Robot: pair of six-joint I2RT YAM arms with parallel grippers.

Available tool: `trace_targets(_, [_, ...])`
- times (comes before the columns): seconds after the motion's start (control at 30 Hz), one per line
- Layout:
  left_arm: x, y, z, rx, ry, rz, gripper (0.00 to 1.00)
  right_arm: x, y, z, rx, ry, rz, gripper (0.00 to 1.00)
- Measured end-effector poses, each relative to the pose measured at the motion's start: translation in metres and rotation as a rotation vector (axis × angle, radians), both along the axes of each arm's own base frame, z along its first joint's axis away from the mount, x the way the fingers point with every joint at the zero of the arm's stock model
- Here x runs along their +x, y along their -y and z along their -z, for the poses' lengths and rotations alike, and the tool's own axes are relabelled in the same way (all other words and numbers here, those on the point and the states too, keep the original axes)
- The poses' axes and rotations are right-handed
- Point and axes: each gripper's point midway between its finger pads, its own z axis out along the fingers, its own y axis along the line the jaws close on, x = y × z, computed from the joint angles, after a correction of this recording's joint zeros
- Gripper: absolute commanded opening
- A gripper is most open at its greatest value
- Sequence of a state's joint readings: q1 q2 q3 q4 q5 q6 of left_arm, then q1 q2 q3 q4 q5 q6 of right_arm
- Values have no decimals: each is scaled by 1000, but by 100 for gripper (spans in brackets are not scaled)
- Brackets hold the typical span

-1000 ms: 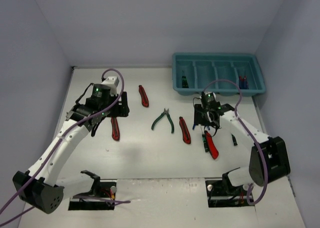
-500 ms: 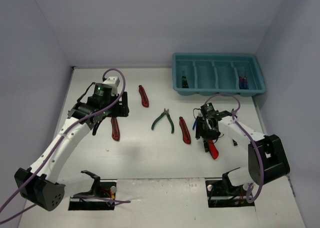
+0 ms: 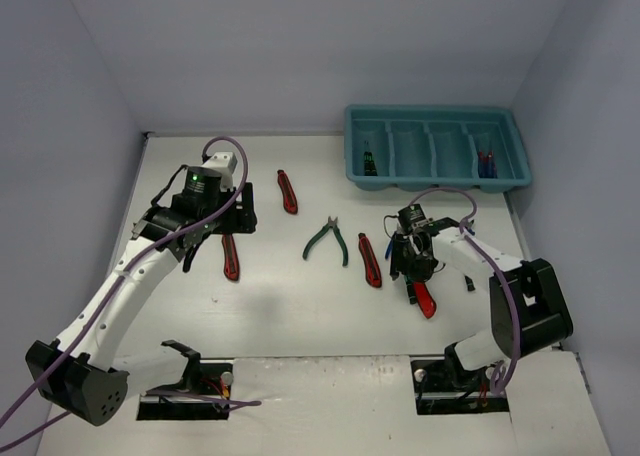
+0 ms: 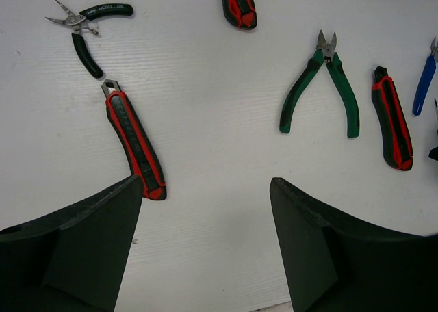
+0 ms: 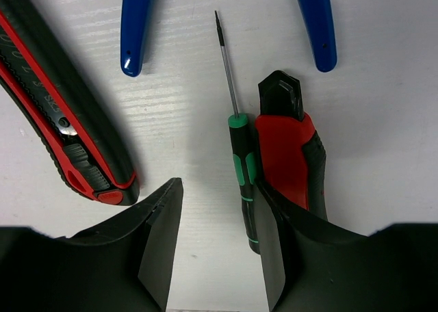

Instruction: Sort the tools into containers

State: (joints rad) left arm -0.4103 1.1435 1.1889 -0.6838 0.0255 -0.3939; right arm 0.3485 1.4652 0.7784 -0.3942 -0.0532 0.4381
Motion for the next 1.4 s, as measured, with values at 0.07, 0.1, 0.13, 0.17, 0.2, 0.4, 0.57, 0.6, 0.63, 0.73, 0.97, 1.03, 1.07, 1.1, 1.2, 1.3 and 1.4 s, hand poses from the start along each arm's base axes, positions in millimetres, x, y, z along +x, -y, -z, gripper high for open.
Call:
trace_targets(0.07, [0,0,0,0,0,0,72,0,0,0,-2,-6,0,43])
trace_targets(0.1, [0,0,0,0,0,0,72,0,0,0,-3,-9,0,43])
trace_targets(0.13, [0,0,0,0,0,0,72,1,0,0,-5,-13,0,42])
trace_targets(0.17, [0,0,0,0,0,0,72,1,0,0,-6,-17,0,41])
trace_targets(0.2, [0,0,0,0,0,0,72,1,0,1,-8,-22,-1,39])
trace_targets(0.4, [0,0,0,1,0,0,72,1,3,3,-41,-57,-17,30])
trace_targets(0.57, [0,0,2,3,-3,0,72,2,6,4,-76,-99,-34,25])
trace_targets(0.6, [-1,0,2,3,-5,0,72,3,6,5,-79,-105,-38,27])
trace_targets(0.63, [-1,-1,3,4,-6,0,72,3,6,5,-82,-109,-41,28])
trace_targets(0.73, [-1,-1,3,4,-7,0,72,8,5,10,-90,-106,-49,29])
trace_targets(0.97, [-3,-6,5,30,3,-6,72,39,-1,11,-114,-34,-88,21])
trace_targets(1.03, [-3,-7,5,34,4,-5,72,47,-4,10,-113,-15,-99,14])
trace_targets(1.07, [-3,-7,5,36,4,-4,72,51,-6,10,-111,-6,-103,10])
trace_targets(1.1, [-3,-7,5,37,5,-3,72,54,-7,10,-109,2,-106,4])
trace_targets(1.2, [-3,-8,5,40,6,-2,72,59,-10,9,-105,21,-117,0])
trace_targets(1.3, [-3,-9,4,46,13,2,72,60,-11,9,-102,26,-122,0])
trace_targets(1.4, [-4,-9,1,49,22,6,72,60,-13,8,-100,29,-127,0])
